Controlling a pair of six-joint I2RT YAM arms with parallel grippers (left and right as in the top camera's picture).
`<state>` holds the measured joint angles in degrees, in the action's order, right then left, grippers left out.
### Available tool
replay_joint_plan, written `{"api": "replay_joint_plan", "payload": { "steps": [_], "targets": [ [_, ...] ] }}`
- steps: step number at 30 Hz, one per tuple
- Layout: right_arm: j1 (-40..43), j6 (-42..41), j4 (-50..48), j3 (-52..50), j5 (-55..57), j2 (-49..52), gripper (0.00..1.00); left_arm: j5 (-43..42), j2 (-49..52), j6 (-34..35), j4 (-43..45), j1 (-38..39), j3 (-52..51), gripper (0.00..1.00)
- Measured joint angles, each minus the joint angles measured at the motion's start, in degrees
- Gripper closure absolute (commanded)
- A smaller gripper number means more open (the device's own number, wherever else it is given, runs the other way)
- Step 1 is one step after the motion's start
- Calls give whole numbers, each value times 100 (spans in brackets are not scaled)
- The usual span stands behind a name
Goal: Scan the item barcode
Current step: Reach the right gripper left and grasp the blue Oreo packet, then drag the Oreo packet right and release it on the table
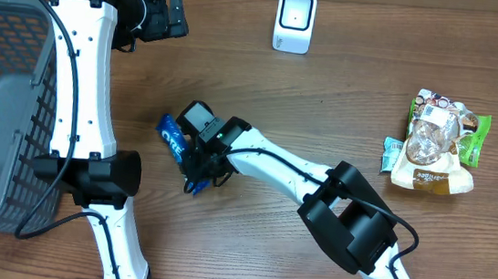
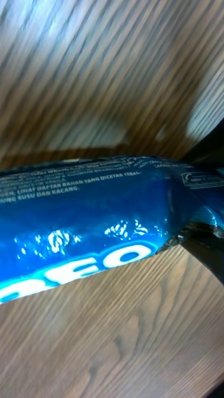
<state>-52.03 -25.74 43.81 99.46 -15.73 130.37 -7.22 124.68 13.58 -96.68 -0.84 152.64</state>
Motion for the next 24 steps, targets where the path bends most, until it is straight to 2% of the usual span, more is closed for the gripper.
{"api": "replay_joint_plan", "payload": {
  "steps": [5, 8, 14, 19, 24],
  "targets": [
    [442, 9, 544, 105, -76, -24, 81, 0, 0, 0, 0, 0, 0, 0],
    [881, 66, 1005, 105, -57, -96, 80, 0, 0, 0, 0, 0, 0, 0],
    [1886, 656, 1873, 105, 238, -310, 89, 0, 0, 0, 0, 0, 0, 0],
    [2229, 894, 2363, 105, 1746, -385, 96, 0, 0, 0, 0, 0, 0, 0],
    [1978, 833, 2433, 105, 3434, -385, 94, 0, 0, 0, 0, 0, 0, 0]
  ]
}}
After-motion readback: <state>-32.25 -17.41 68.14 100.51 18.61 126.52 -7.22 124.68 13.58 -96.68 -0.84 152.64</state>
